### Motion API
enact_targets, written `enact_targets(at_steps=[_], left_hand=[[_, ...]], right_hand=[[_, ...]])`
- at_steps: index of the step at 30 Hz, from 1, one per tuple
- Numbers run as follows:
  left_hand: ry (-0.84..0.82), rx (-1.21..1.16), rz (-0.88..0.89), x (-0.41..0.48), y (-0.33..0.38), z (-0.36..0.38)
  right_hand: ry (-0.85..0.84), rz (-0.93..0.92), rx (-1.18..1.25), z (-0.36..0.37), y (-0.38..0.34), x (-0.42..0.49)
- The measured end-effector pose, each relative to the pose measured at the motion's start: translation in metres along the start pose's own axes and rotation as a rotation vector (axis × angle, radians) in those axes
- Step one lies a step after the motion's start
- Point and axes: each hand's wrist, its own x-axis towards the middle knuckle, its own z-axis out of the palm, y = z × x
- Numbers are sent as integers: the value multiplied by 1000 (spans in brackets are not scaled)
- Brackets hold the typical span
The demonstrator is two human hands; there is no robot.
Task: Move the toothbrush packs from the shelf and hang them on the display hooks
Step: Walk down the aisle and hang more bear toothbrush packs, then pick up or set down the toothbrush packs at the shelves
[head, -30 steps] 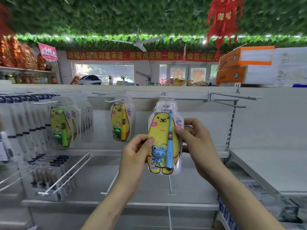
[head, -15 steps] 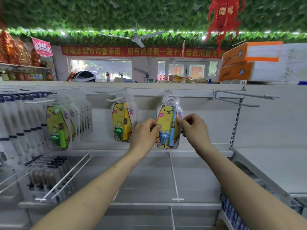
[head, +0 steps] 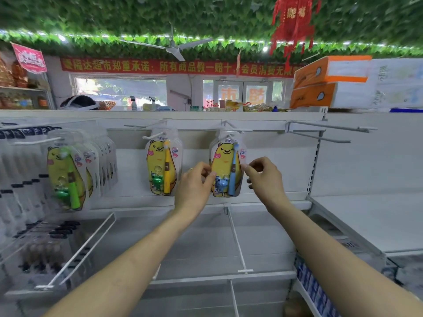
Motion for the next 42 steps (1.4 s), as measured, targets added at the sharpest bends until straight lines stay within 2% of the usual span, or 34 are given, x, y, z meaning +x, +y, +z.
enact_targets(at_steps=[4, 6, 11, 16, 18, 21, 25, 32, 42], left_hand=[[129, -42, 83, -20, 5, -11], [128, -53, 186, -32, 13, -10], [10, -42, 429, -72, 49, 28], [-335, 73, 639, -129, 117, 98], [-439, 88, 729, -161, 157, 128], [-508, 73, 855, -212, 219, 174], [-600, 41, 924, -279, 302, 240], [-740, -119, 1022, -387, 436, 341], [-909, -249, 1171, -473, 580, 480]], right_hand=[[51, -1, -41, -14, 11, -18], [64, -1, -80, -23, 19, -31], [125, -64, -260, -67, 37, -79], [194, -98, -548, -158, 69, -140], [209, -50, -672, -207, 90, -171], [286, 27, -913, -288, 123, -218], [333, 249, -1244, -406, 160, -276], [485, 491, -1361, -577, 198, -363], [630, 777, -1333, -723, 267, -405]])
